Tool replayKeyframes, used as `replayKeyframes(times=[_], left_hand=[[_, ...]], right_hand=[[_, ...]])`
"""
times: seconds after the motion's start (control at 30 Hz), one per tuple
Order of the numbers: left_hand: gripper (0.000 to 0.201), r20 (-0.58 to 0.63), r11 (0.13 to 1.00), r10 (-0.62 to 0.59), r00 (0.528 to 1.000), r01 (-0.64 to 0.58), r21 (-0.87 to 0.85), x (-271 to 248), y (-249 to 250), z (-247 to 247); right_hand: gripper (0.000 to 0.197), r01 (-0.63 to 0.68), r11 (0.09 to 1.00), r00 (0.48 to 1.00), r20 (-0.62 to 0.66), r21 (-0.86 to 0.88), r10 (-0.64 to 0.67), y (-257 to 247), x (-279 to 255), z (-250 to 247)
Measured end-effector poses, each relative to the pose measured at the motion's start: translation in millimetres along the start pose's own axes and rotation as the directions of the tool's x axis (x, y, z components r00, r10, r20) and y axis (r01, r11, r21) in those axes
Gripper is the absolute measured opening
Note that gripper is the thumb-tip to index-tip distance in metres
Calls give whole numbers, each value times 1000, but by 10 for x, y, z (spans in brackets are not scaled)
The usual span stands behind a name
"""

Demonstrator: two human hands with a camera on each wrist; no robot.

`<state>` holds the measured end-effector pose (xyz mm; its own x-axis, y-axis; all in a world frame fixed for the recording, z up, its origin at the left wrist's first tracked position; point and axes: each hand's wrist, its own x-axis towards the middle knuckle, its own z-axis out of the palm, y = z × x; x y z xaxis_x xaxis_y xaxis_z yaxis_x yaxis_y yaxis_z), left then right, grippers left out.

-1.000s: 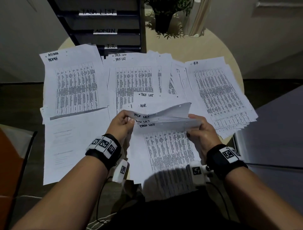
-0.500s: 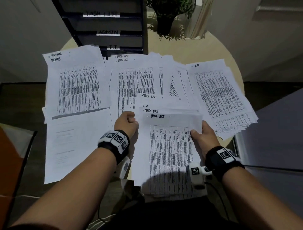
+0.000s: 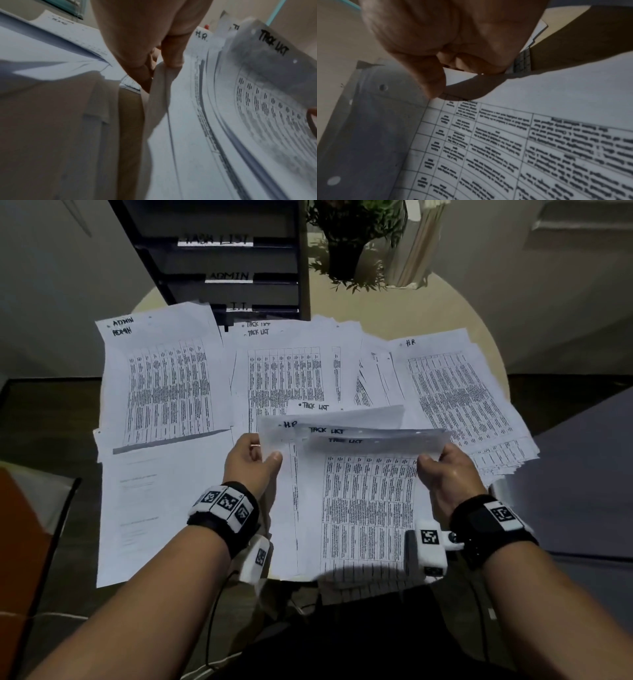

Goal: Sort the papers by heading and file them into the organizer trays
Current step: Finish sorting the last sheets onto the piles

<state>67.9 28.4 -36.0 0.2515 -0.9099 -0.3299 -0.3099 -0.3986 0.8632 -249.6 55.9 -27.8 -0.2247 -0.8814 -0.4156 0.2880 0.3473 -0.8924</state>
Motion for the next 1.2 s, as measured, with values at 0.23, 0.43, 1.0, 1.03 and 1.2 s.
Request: replayKeyframes(times=[0.23, 0.43, 1.0, 1.03, 1.2], left_hand=[[32, -16, 959, -36, 999, 30, -281, -125, 61, -35], [55, -117, 972, 3, 993, -30, -232, -182, -36, -17], [26, 45, 893, -229, 972, 228, -389, -171, -58, 99], [30, 29, 898, -205, 978, 200, -391, -166, -65, 104], [20, -64, 952, -95, 993, 72, -297, -141, -117, 133]], right_hand=[[42, -92, 994, 990, 100, -52, 96, 154, -29, 204], [32, -70, 996, 995, 63, -51, 73, 207, -20, 241], [35, -61, 998, 992, 107, -11, 62, 168, -79, 120], [35, -59, 998, 993, 105, -18, 61, 179, -71, 116], [32, -54, 997, 991, 116, -51, 60, 230, -31, 67]])
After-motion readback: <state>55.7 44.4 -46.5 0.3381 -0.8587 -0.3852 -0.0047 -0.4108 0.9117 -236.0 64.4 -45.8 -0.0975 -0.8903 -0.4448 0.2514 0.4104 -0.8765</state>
